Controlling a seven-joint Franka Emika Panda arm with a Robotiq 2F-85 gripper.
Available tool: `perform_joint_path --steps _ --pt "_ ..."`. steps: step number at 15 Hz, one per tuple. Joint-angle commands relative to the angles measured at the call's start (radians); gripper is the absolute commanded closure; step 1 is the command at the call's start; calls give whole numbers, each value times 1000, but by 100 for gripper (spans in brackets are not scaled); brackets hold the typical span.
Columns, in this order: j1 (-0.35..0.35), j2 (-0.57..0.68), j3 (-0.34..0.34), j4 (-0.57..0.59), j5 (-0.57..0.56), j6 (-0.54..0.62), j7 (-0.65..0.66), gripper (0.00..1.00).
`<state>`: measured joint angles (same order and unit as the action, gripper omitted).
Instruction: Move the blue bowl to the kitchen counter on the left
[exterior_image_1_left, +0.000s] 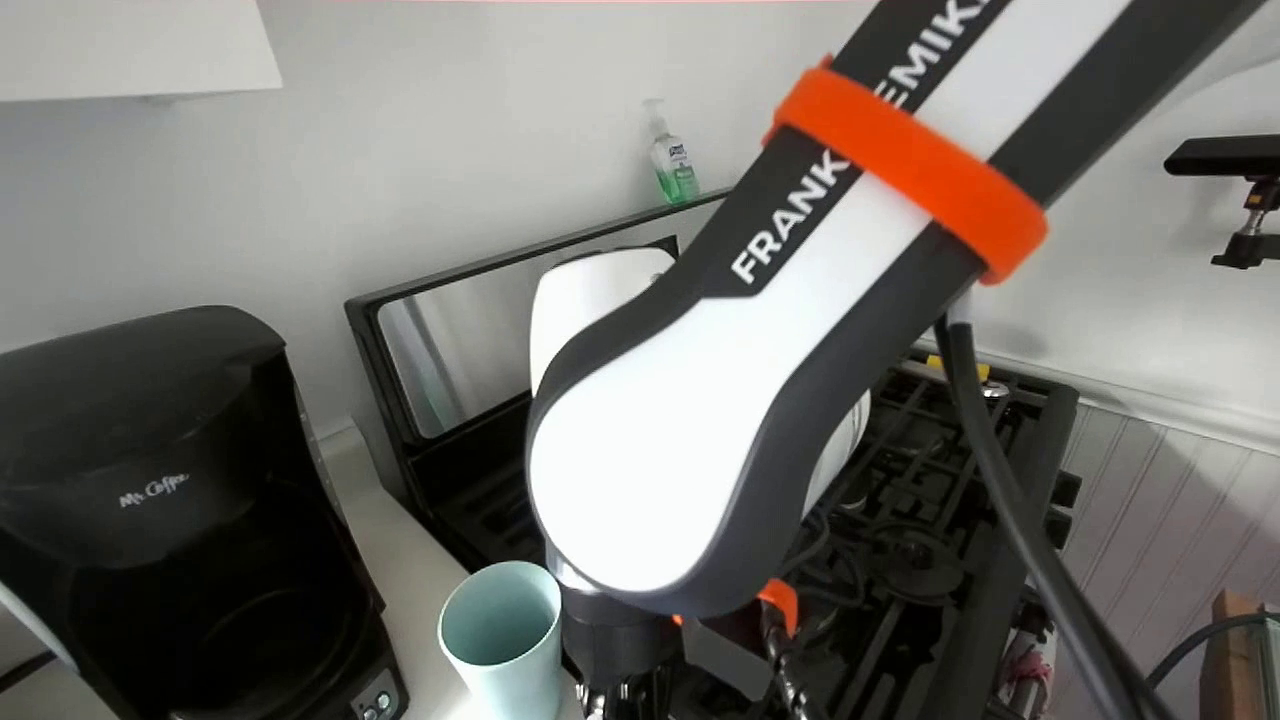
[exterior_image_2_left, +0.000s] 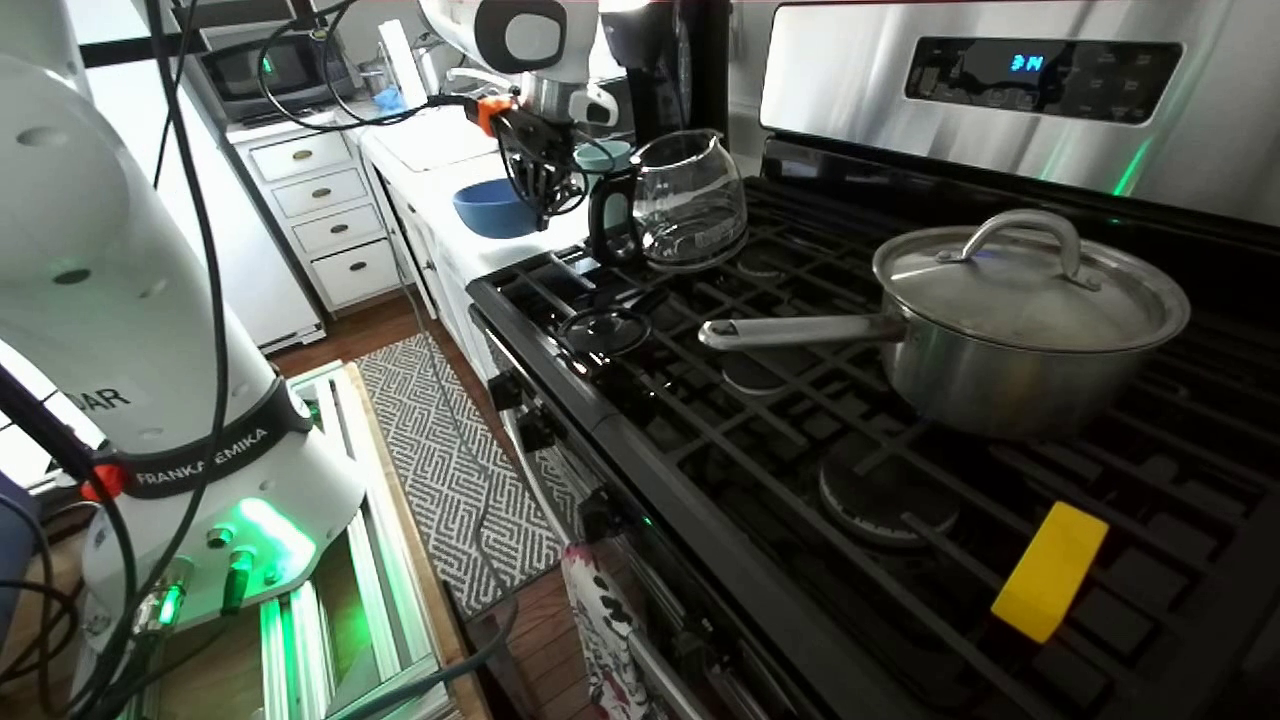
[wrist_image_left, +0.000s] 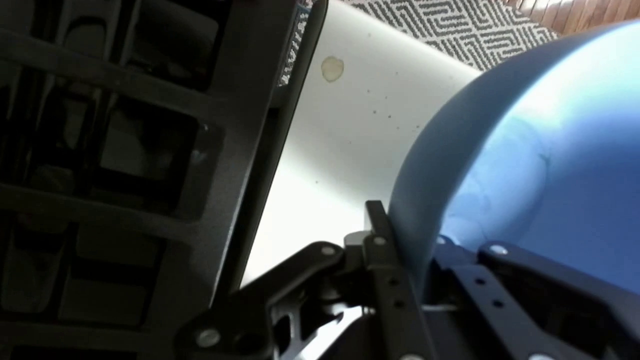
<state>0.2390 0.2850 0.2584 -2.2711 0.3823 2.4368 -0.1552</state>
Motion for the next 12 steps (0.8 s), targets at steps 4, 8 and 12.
perform_joint_path --steps 4,8,12 --pt "-18 96 32 52 27 116 57 98" --pt "-23 108 44 64 23 117 81 67" --pt "-28 7 32 10 -21 34 95 40"
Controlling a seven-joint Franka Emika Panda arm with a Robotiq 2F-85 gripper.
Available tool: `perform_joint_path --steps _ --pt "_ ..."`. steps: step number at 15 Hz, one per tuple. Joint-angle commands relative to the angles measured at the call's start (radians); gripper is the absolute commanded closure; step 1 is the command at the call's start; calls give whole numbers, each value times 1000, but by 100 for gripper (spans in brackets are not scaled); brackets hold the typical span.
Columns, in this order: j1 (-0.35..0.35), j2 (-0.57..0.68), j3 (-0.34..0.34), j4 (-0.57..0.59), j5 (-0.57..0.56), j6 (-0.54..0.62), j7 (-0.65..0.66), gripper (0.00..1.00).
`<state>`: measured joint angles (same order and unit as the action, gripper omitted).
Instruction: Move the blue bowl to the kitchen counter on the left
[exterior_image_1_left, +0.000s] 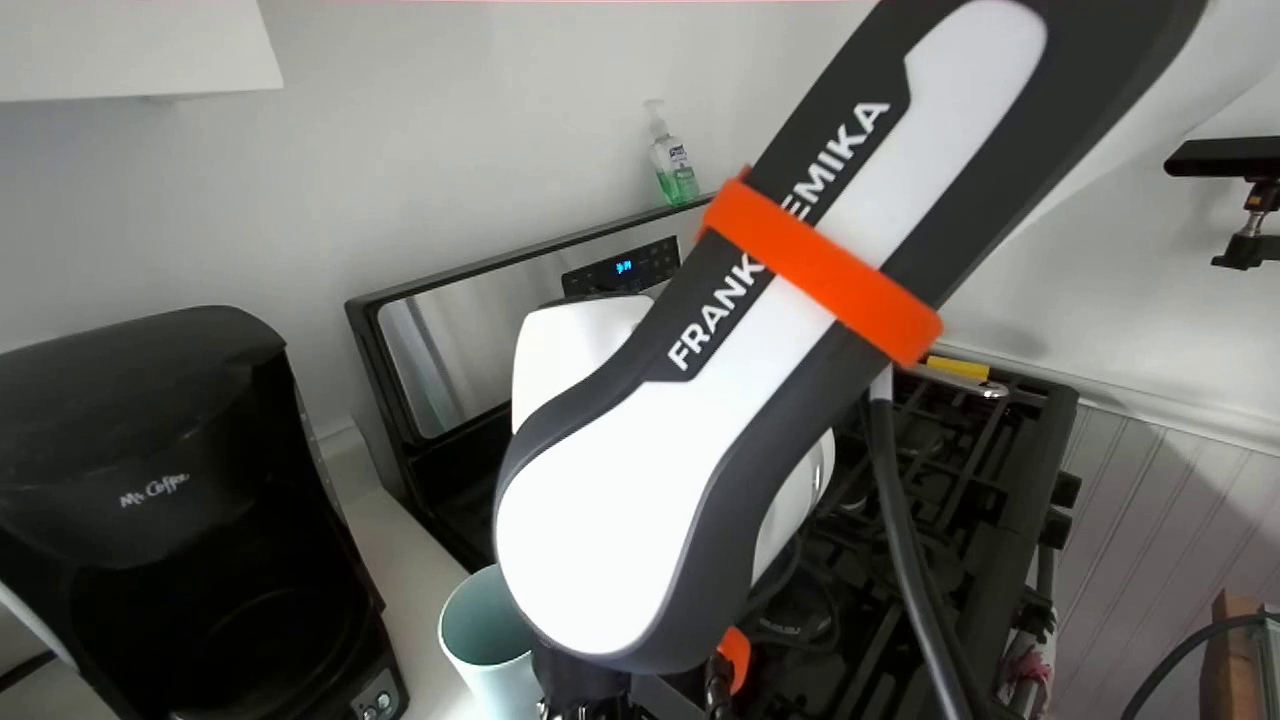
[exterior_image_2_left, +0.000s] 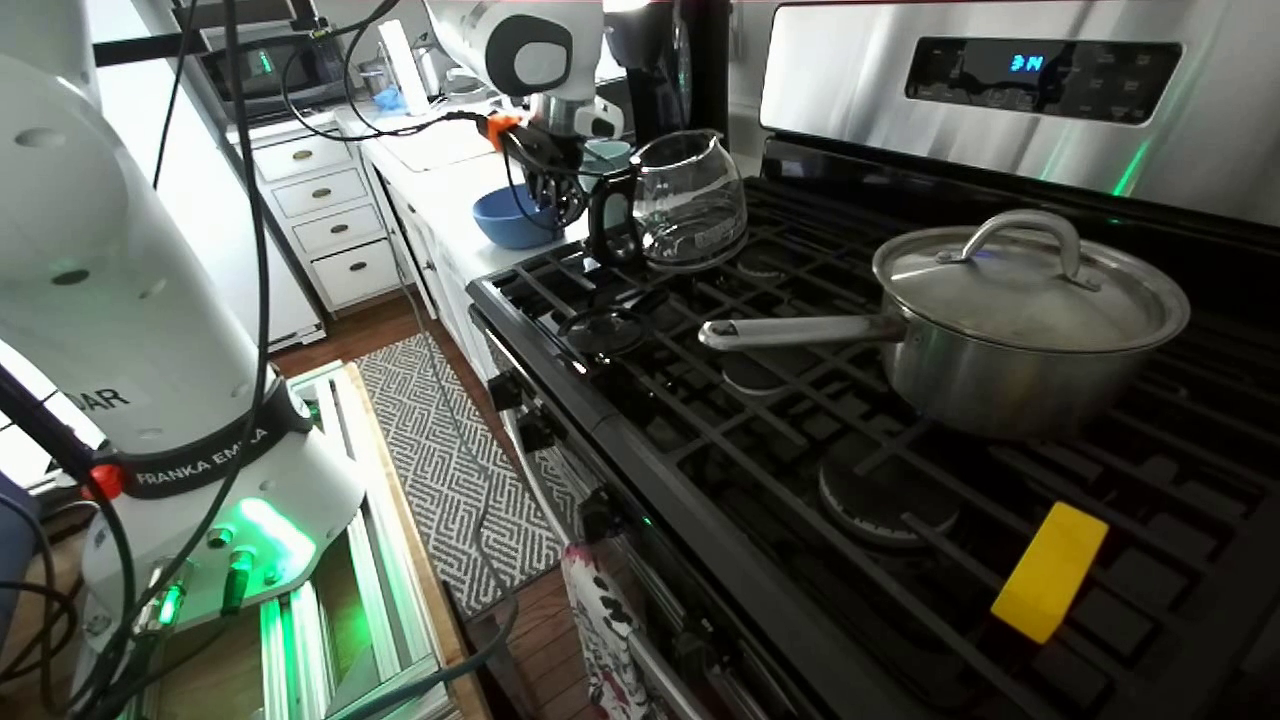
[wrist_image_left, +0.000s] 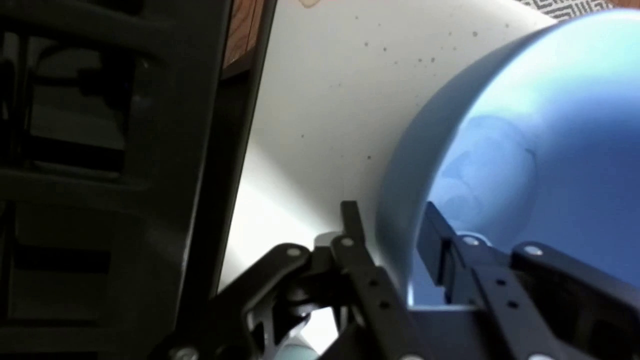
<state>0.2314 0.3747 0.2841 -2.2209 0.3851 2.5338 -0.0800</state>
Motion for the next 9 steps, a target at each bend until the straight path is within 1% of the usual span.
perform_joint_path --steps 1,3,5,6,7,9 --pt "-32 -127 8 -68 -15 -89 8 34" --pt "-64 -199 17 -98 25 -156 -57 19" --pt "-76 -295 6 -145 53 -181 -93 5" --pt "-79 -351 -3 -171 59 -199 -100 1" --pt "-81 -406 -10 -192 70 -222 -113 0" --pt "-66 -522 -29 -240 85 -232 -113 0"
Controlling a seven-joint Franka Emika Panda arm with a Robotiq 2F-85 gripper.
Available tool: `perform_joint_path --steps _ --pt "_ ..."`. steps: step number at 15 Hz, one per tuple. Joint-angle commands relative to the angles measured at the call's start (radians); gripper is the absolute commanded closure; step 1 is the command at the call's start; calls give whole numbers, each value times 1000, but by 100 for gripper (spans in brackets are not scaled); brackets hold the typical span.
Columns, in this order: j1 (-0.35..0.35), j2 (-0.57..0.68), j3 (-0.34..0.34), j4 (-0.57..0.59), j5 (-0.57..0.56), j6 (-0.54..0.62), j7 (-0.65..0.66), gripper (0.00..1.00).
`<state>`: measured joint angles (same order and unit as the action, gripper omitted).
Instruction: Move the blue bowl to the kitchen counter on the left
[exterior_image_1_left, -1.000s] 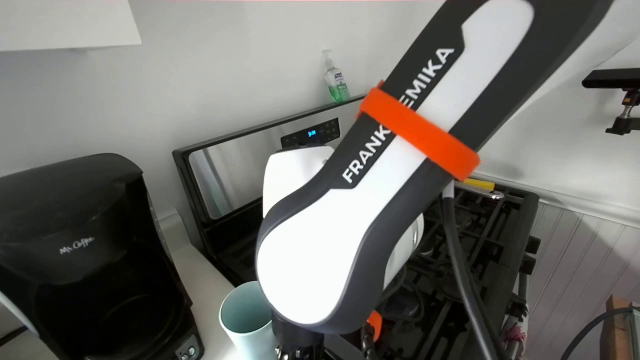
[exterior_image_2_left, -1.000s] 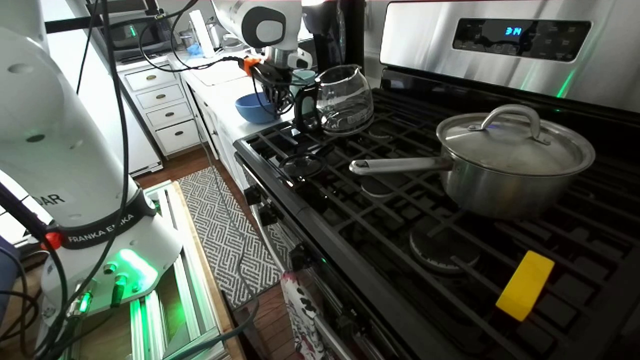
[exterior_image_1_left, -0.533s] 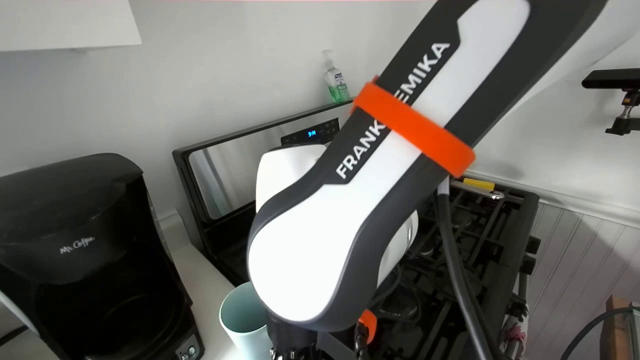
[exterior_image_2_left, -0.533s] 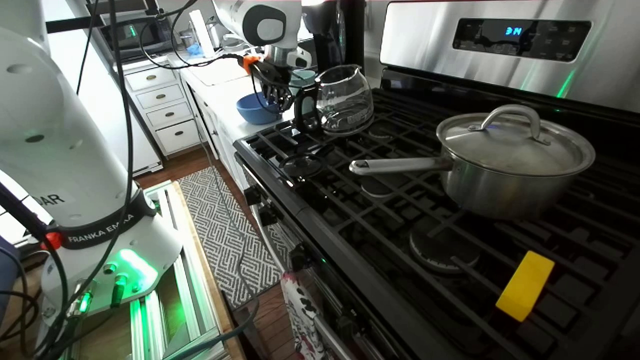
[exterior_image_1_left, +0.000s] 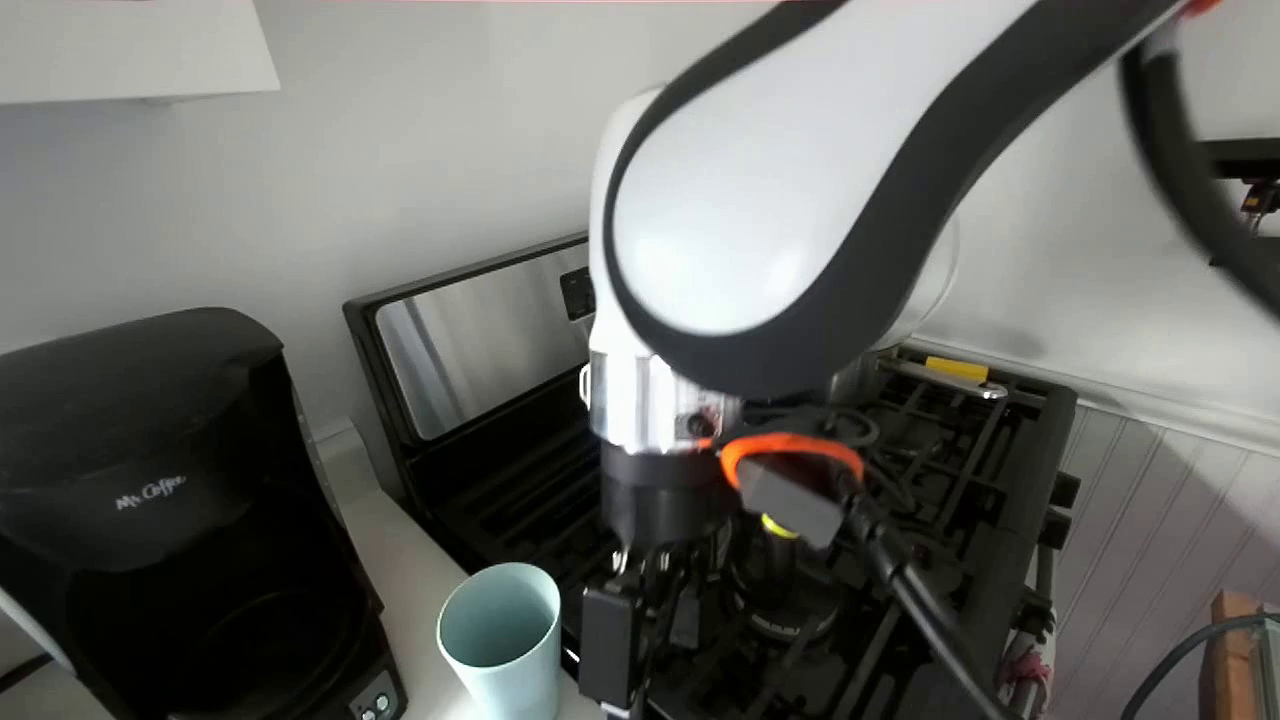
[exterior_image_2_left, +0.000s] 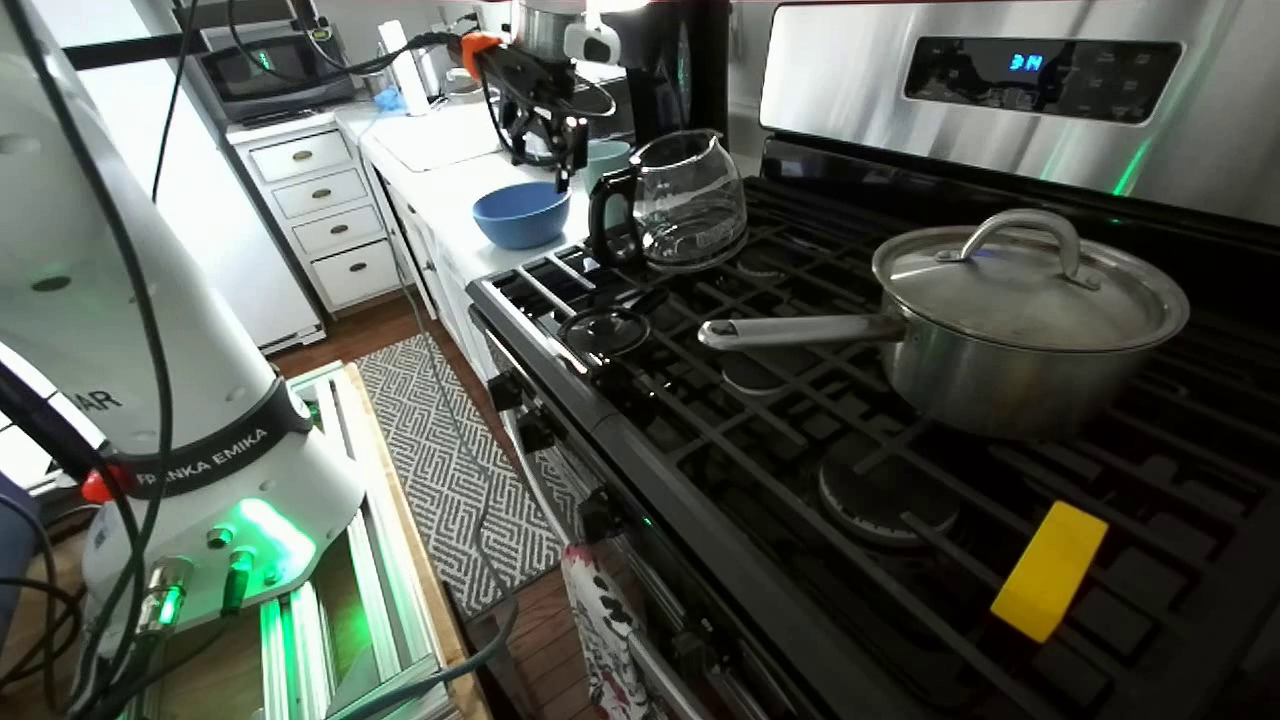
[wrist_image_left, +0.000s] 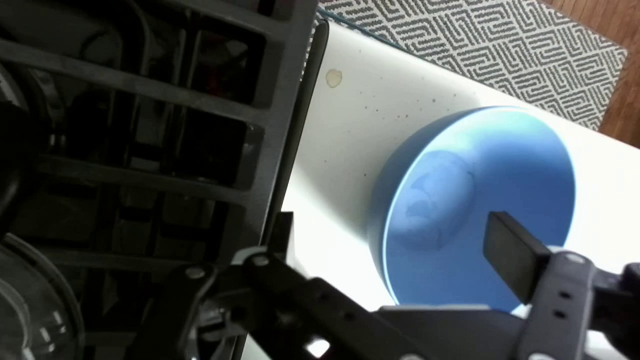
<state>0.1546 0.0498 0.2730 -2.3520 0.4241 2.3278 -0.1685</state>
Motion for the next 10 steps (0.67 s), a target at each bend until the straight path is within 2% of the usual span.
perform_joint_path --steps 1,6,10 --pt "24 -252 -24 -135 49 7 3 0" --pt "41 -493 -50 -225 17 55 221 0" --pt "-16 -630 -88 -264 -43 55 356 0"
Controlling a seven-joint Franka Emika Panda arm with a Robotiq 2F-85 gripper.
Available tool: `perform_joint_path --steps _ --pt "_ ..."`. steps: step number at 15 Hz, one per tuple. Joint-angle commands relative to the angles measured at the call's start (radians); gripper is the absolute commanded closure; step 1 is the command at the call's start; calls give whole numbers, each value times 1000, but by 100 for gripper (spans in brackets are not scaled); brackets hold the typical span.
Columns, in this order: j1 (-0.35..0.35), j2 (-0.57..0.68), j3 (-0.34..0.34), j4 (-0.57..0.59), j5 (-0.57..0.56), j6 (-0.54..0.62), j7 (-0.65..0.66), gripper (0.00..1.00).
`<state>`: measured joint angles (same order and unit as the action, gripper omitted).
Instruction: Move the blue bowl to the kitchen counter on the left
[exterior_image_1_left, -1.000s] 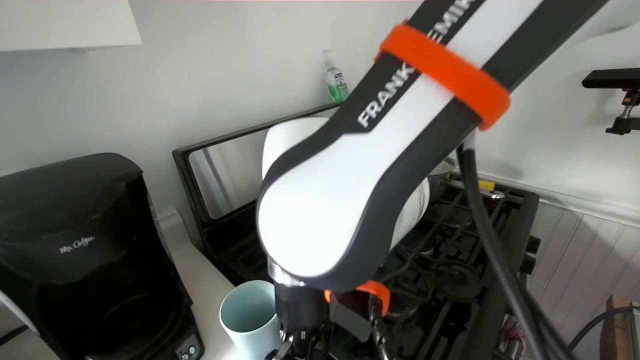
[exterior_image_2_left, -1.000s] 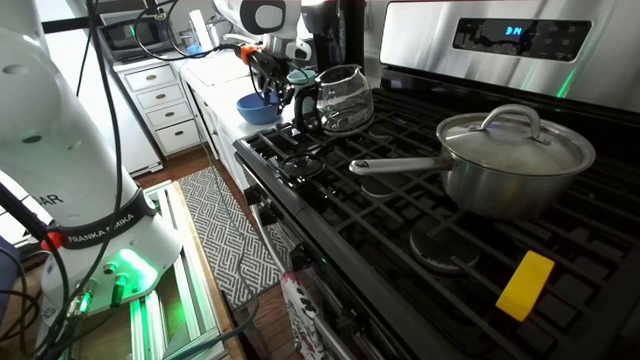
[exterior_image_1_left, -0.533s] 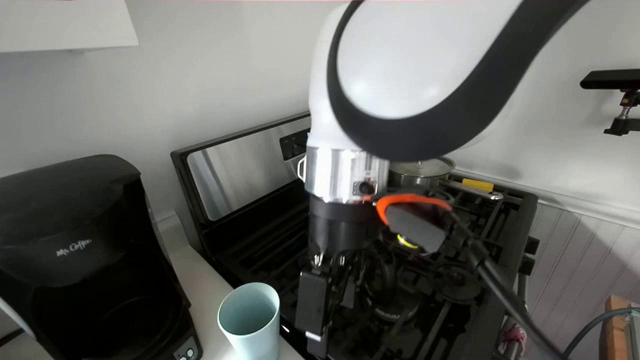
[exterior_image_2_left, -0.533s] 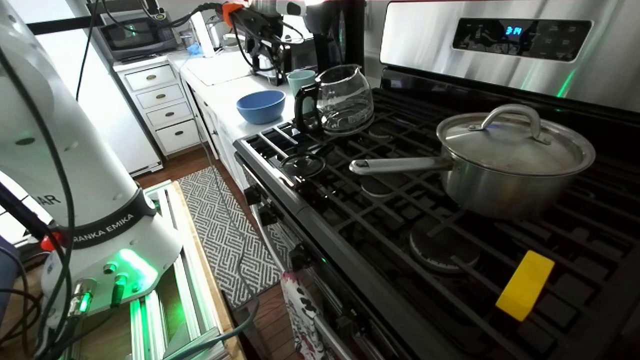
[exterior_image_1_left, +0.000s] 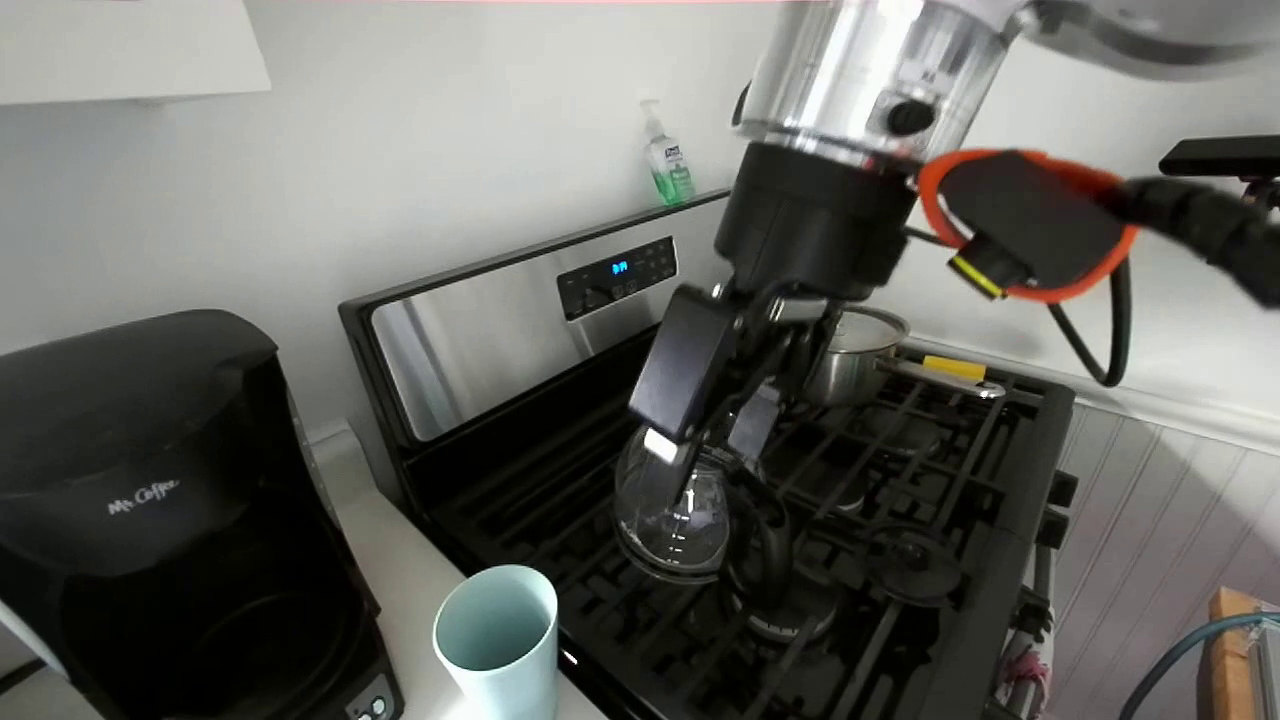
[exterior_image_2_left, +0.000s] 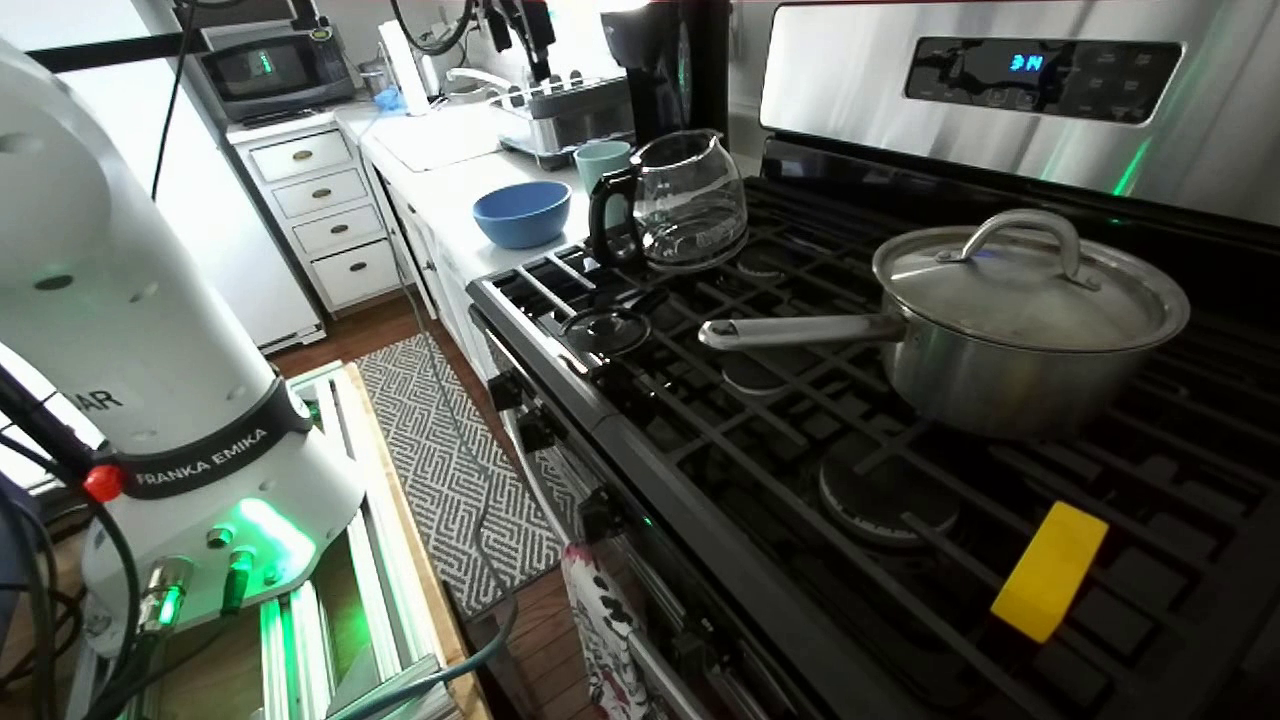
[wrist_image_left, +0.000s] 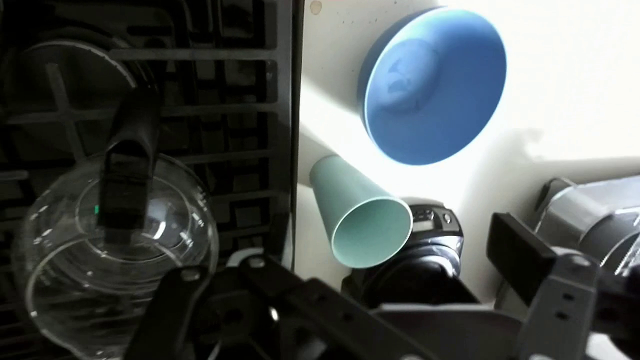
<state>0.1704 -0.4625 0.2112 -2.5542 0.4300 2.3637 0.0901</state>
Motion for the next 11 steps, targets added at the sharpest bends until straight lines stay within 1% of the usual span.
perform_joint_path --steps 1,2,4,6,8,10,11 --pt "-69 -136 -17 -64 -110 10 144 0" --pt "-109 -151 -6 -58 -192 -33 178 0" --pt "-149 -188 -14 -56 -272 -73 212 0" --pt "-204 -242 12 -70 -342 -72 305 0" --pt "-242 -300 28 -88 -383 -62 384 0" --pt "-277 -326 45 -99 -411 -38 447 0" --pt "-235 -256 10 -54 -378 -57 377 0"
